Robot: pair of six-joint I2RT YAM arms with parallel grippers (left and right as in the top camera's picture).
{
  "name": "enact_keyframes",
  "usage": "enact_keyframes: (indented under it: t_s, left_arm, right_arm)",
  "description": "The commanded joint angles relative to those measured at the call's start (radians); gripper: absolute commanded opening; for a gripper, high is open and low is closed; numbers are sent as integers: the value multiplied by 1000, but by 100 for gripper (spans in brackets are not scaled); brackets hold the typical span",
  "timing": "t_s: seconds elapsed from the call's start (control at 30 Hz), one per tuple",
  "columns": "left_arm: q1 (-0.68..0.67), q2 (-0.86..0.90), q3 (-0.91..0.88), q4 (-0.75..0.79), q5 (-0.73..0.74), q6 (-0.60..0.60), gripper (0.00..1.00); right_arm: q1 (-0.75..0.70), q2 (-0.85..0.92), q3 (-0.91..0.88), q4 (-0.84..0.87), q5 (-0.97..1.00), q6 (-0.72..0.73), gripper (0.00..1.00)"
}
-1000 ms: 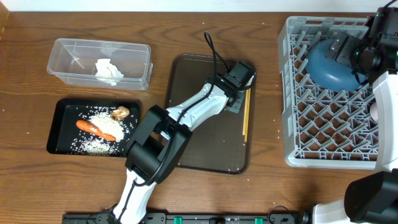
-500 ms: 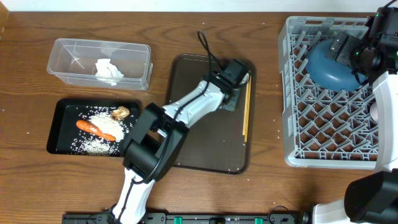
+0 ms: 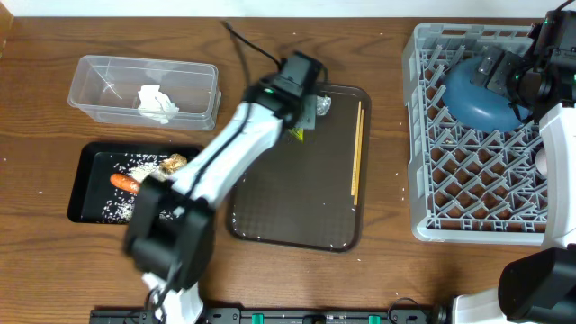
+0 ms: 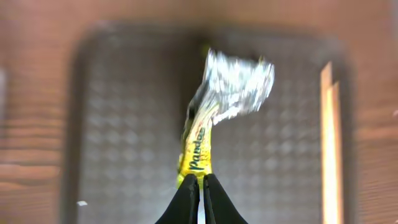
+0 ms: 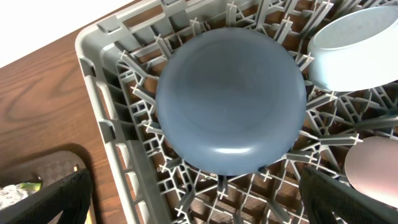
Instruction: Sort waste into correct bins and load items into the dishwasher rack
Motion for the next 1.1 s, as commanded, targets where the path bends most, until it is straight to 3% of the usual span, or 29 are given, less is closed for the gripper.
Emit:
enact_keyframes:
  t_s: [0.0,0.13,0.17,0.2,0.23,0.27,0.33,0.5,0.7,1.07]
  left_arm:
    - [60,-79,3,-3,-14,-36,6]
    - [117,-114,3,-19,6,-61,8]
    - [125,-113,3,-23,25,-61,17]
    - [130,-103,2,-28,43,-59,41]
    - [130,-92,3,-34,57,-51,58]
    - [130,-79,2,-35,72,-29,67]
    - [127,-43,2,-31,119,27,75]
    - [108,78,2,-5,182,49,77]
    - [47,211,3,97,121,140,81]
    - [9,238,3,205,72,169,80]
  right_arm:
    - [-3,-10,0,-2,10,13,99]
    - [-3,-10,0,-2,10,13,99]
    - [-3,-10,0,-2,10,13,99]
    - [-3,-10,0,-2,10,13,99]
    - [-3,-10,0,-2,10,13,99]
    - [-3,-10,0,-2,10,14,99]
    - [-3,-10,0,-2,10,13,99]
    - [-3,-10,0,-2,10,13,99]
    - [-3,-10,0,-2,10,13,99]
    - [-3,-10,0,-2,10,13,99]
